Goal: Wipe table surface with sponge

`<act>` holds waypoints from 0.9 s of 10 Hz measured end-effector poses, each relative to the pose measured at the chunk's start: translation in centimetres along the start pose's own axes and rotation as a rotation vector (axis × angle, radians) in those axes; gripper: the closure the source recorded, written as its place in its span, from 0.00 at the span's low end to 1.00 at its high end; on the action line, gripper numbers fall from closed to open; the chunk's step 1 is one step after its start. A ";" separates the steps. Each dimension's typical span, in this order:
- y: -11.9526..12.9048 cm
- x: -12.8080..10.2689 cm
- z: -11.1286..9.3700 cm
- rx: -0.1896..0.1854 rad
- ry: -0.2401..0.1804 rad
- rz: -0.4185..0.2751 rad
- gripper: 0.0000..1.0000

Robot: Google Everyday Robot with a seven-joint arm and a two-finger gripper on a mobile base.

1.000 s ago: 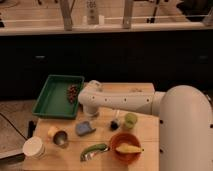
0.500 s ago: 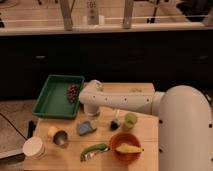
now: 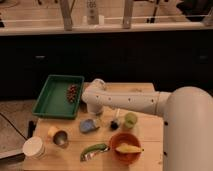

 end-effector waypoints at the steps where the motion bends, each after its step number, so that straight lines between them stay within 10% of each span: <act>1: -0.1 0.7 -0.2 0.011 0.010 0.010 1.00; 6: -3.3 2.0 -0.3 0.034 0.030 -0.013 1.00; 9: -4.8 -1.0 0.2 0.020 0.009 -0.097 1.00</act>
